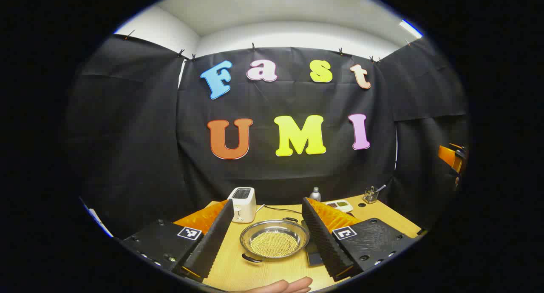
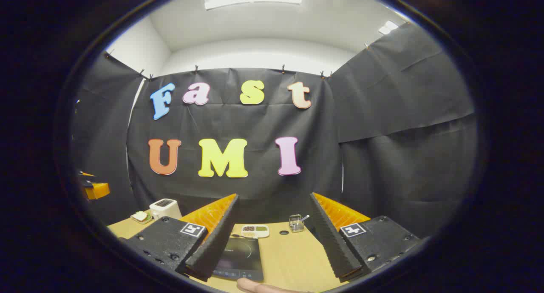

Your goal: First push the handle of the pot to place it horizontally, then grasp the pot with both hands and set it on the induction cooktop.

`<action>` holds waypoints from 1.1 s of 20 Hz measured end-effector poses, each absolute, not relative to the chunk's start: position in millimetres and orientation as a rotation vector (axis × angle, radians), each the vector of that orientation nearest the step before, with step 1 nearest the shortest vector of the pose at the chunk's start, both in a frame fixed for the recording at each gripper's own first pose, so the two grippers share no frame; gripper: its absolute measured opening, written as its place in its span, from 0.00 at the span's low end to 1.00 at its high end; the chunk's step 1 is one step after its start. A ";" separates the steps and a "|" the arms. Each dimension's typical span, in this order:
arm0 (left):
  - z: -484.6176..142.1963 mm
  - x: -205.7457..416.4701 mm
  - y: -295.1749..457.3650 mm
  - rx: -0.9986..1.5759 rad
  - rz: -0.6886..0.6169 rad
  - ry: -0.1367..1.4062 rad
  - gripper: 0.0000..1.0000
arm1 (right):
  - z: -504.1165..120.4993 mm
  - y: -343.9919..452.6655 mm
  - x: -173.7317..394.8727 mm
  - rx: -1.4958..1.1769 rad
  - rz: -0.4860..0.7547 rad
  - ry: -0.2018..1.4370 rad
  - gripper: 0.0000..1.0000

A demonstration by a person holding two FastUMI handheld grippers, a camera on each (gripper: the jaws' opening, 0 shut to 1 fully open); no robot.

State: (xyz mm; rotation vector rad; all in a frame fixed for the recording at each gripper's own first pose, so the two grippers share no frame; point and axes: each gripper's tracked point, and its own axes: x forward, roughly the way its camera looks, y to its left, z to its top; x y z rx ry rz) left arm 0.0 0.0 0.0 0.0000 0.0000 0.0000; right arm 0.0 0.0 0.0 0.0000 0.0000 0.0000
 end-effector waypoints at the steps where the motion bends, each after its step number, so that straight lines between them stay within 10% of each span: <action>1: 1.6 -1.5 -0.5 0.000 -0.001 -0.008 0.96 | -0.7 -0.7 -0.8 -0.001 0.001 0.002 1.00; 22: -34.3 8.0 4.5 0.039 0.026 0.029 0.96 | -11.2 25.1 2.5 0.012 0.094 0.020 1.00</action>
